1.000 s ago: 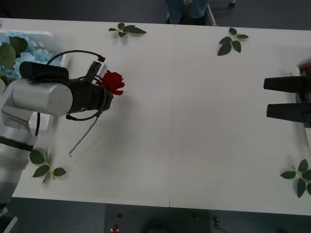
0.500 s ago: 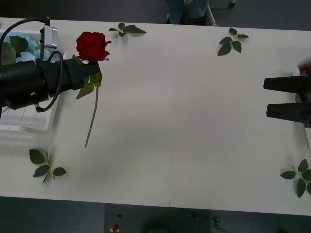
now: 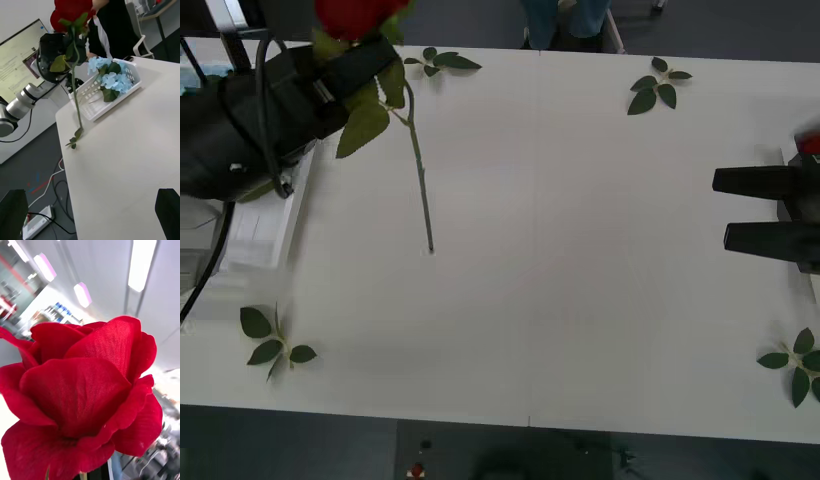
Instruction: Put the red flowers into the right box and the blue flowers into the left box
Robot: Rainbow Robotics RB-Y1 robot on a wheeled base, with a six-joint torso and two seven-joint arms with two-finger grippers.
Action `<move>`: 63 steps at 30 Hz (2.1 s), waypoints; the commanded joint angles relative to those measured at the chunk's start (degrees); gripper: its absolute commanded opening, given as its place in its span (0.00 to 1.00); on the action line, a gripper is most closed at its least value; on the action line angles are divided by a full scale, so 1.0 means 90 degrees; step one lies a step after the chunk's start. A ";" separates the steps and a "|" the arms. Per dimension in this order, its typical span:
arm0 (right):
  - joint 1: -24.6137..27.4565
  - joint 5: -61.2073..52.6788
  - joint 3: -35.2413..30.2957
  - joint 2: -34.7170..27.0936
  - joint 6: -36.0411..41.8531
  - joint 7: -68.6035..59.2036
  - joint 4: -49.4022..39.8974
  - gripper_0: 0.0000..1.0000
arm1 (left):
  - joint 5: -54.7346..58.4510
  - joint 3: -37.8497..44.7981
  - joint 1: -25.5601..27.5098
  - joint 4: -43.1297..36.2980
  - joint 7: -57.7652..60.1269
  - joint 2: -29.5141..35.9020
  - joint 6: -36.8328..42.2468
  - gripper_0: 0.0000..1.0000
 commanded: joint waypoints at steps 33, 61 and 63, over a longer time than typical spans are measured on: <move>-0.1603 0.1403 0.1438 0.2359 -0.0253 0.0116 0.0990 1.00 | 0.0331 -0.1874 -0.0616 0.0919 -0.1984 -0.2868 -0.1159 0.00; -0.1896 0.1803 0.1926 0.2847 -0.0546 0.0116 0.1077 0.00 | 0.0126 -0.1981 -0.0694 0.1095 -0.1984 -0.2901 -0.1345 0.00; -0.1906 0.1803 0.1916 0.2847 -0.0556 0.0116 0.1077 0.00 | 0.0126 -0.1991 -0.0694 0.1095 -0.1984 -0.2887 -0.1354 0.00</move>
